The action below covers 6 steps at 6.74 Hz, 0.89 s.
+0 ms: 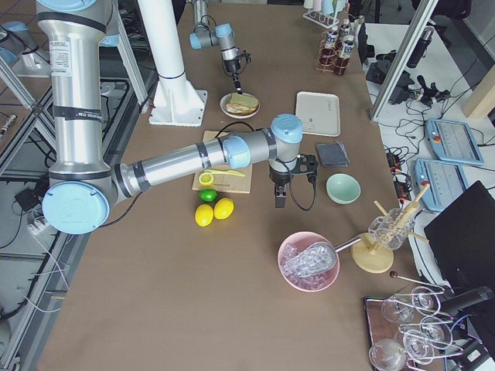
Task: Make sandwich and place on tray
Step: 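Lift the plate with the left gripper and carry it onto the cream tray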
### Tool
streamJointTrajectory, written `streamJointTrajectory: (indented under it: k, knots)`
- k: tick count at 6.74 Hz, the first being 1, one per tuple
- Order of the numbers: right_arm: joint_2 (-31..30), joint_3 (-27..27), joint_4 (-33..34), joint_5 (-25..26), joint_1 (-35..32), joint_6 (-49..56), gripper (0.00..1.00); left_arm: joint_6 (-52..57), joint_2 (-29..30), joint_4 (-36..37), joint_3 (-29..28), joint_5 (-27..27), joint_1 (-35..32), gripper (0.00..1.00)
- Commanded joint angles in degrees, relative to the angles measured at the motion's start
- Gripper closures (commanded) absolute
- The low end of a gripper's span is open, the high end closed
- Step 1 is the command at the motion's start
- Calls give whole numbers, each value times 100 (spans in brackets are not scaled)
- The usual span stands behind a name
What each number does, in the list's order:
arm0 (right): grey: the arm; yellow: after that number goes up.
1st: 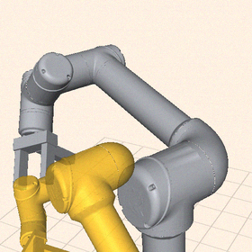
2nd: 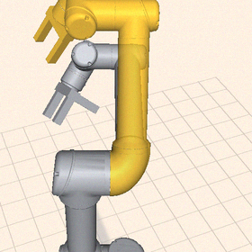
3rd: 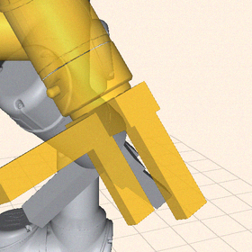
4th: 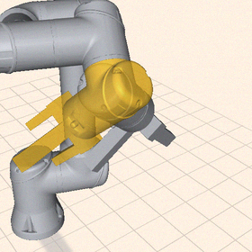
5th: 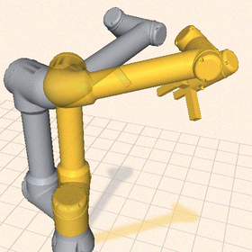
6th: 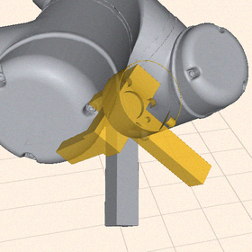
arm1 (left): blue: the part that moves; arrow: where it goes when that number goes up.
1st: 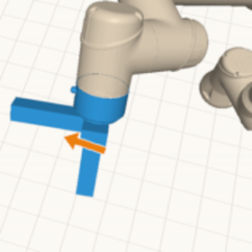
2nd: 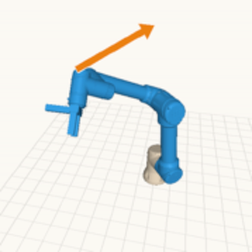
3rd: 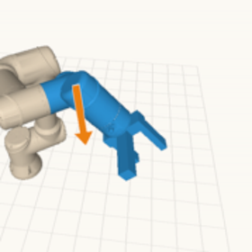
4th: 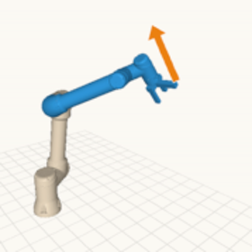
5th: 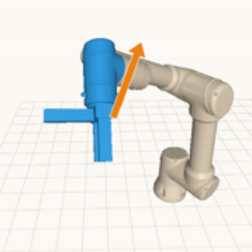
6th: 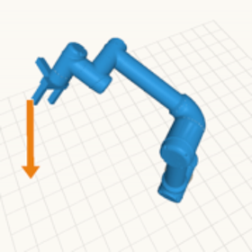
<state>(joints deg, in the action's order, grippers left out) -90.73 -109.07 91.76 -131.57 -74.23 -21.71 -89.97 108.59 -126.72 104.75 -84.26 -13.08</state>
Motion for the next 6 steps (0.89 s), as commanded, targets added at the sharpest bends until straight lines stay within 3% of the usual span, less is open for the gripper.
streamJointTrajectory:
  k: [1, 3, 4, 6]
  knots:
    - [-41, -8, 0, 0, -4, 0, 0, 538, 109, 7, 19, -160, -412, 100]
    - [-163, -17, -9, 9, -4, 0, 0, 743, 249, 50, -86, -773, -1088, 100]
    - [-269, -43, -26, 18, -4, 0, 0, 953, 459, 59, -286, -802, -1378, 100]
    - [-427, -61, -26, 26, -4, 9, 0, 1191, 1318, 42, -1293, -1133, -2046, 100]
